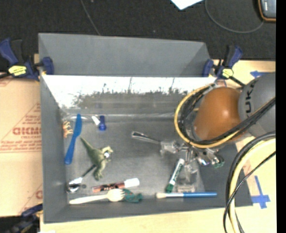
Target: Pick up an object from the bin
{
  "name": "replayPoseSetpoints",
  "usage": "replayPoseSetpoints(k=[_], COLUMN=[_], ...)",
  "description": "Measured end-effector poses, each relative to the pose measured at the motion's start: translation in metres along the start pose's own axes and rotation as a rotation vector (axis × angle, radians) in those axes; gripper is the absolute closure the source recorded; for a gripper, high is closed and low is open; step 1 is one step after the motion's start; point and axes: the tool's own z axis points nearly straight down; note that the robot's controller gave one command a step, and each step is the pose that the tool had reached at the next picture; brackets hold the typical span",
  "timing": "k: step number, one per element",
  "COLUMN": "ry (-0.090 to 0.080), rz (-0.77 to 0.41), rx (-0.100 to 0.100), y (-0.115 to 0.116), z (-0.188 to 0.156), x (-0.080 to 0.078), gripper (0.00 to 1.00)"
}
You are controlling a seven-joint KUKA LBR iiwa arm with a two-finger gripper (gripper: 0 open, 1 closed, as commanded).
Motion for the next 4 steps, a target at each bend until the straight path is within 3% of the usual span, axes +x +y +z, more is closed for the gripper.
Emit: replayPoseSetpoints(k=[1,2,3,4], ry=[0.000,-0.006,-0.003,-0.003], rz=[-0.087,-0.204,-0.362,-0.362], rx=[0.000,0.003,0.002,0.002], y=[-0.018,-0.028,0.001,0.001], z=[0.000,0.000,0.001,0.001], x=[0.021,0.017,0.014,0.014], gripper=[0.00,0.00,1.00,1.00])
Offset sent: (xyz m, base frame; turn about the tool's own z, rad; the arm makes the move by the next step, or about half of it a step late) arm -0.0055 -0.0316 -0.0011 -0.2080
